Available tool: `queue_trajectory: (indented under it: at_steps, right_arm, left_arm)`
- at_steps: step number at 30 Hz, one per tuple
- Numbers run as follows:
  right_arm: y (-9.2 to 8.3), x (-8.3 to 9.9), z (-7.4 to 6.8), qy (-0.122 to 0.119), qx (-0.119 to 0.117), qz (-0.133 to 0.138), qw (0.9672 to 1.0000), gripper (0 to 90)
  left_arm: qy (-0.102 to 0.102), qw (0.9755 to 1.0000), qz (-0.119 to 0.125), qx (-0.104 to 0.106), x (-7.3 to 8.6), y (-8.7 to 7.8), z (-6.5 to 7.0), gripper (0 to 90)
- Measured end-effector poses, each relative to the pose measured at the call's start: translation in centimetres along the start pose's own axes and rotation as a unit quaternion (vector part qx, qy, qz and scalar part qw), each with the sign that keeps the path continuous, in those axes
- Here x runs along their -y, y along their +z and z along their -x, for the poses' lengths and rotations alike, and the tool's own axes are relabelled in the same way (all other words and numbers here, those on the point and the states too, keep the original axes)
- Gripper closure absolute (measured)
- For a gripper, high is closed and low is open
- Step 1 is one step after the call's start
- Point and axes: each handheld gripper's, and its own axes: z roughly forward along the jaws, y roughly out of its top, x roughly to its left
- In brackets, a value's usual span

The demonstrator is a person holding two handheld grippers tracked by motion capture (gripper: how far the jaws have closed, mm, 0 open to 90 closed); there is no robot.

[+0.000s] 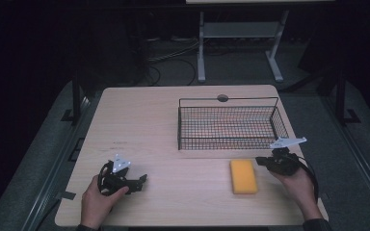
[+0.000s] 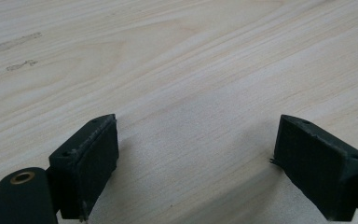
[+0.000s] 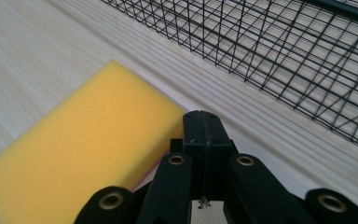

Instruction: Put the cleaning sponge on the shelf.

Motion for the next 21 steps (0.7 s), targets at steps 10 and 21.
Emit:
queue_trajectory:
  at_steps: [10,21]
  right_arm:
    - [1.1,-0.7,-0.2,0.003,-0.004,-0.006,1.0,89.6]
    - [1.3,-1.1,-0.4,0.006,-0.005,-0.007,0.9999,89.6]
  left_arm:
    - [0.0,1.0,0.0,0.0,0.0,0.0,0.0,13.0]
    - [0.0,1.0,0.0,0.0,0.0,0.0,0.0,13.0]
